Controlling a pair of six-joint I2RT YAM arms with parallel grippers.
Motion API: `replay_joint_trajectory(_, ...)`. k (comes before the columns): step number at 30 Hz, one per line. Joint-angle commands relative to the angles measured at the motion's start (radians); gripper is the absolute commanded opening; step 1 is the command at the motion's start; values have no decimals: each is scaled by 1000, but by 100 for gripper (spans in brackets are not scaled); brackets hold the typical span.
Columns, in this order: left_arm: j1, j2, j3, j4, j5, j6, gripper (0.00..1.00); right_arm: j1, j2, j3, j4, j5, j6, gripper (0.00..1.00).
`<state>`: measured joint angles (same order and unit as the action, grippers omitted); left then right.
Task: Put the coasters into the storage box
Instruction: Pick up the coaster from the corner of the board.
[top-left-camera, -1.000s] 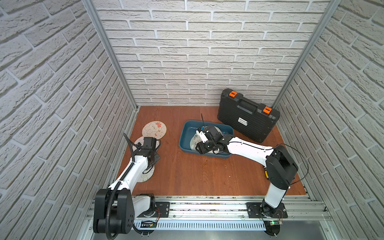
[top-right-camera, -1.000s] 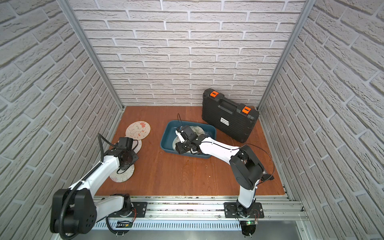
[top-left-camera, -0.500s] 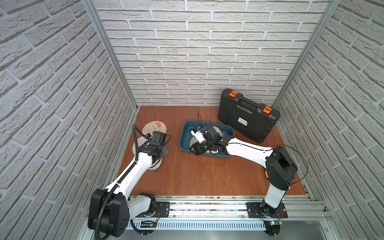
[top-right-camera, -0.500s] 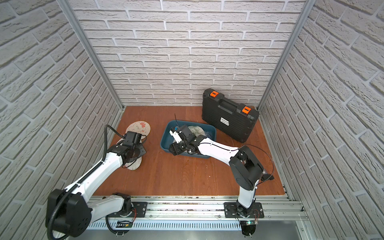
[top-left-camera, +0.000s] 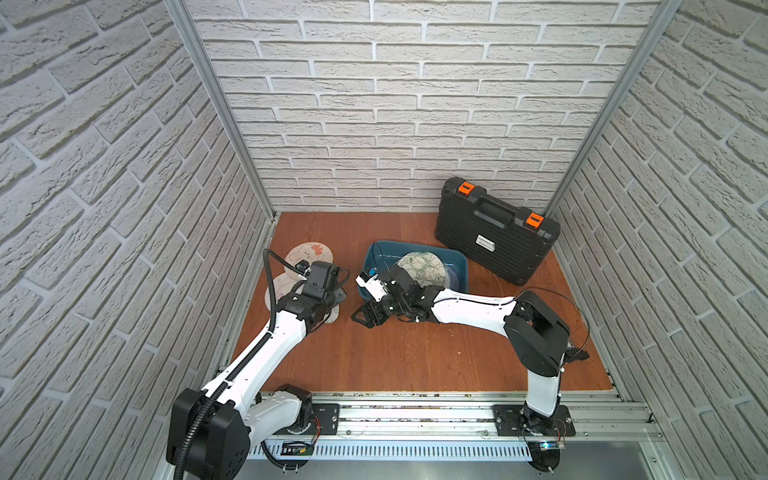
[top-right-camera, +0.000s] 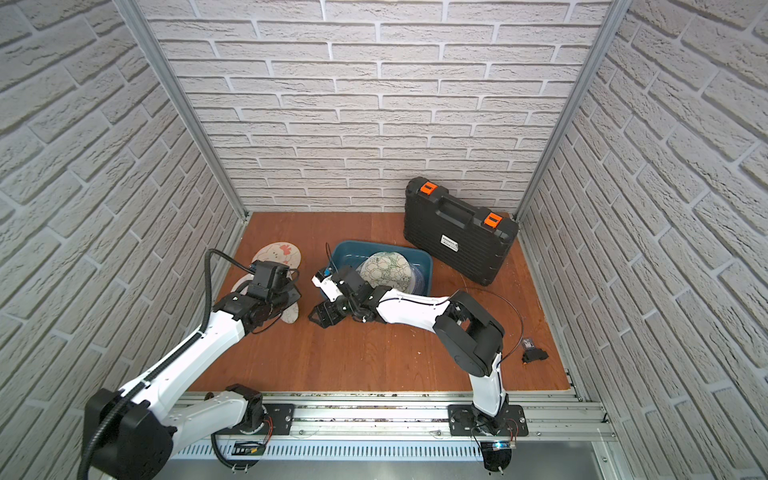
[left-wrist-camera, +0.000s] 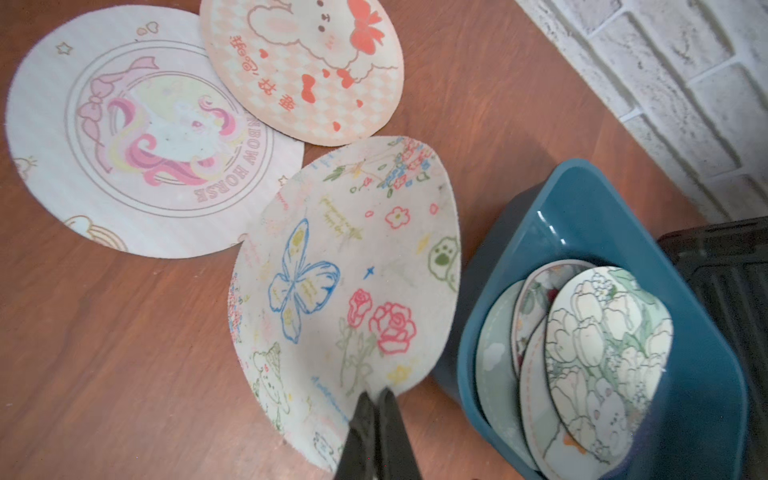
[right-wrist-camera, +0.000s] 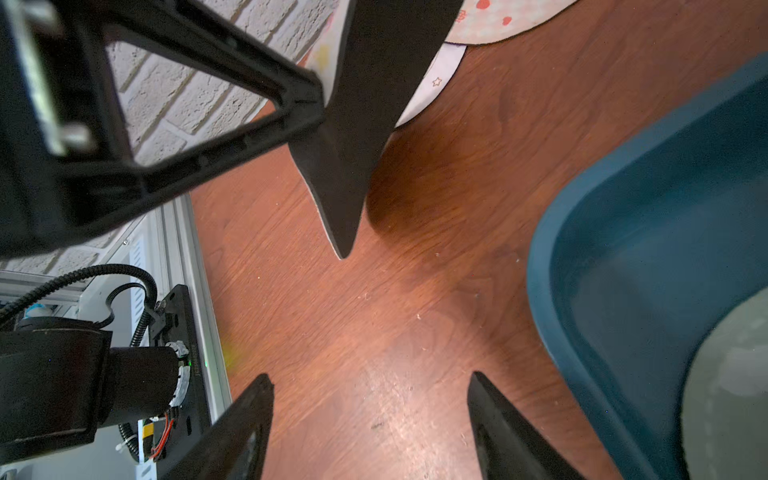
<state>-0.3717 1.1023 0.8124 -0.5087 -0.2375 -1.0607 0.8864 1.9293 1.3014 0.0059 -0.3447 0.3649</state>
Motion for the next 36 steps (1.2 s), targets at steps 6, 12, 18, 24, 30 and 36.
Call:
replay_joint_trajectory(6,-32,-34,25,80,4,-33,0,23,72,29,229,64,59,71)
replay_joint_trajectory(12,-36,-64,7,74,8,-41,0,22,151,88,296,53,89,62)
replay_joint_trajectory(18,-38,-88,-2,61,8,-40,0,23,181,112,353,58,108,54)
replay_joint_trajectory(24,-37,-91,-16,65,3,-40,0,23,186,128,394,33,113,36)
replay_joint_trajectory(30,-31,-91,-17,61,-5,-31,0,23,156,104,405,33,97,11)
replay_joint_trajectory(36,-9,-119,-22,49,-6,-16,3,20,104,61,379,69,72,6)
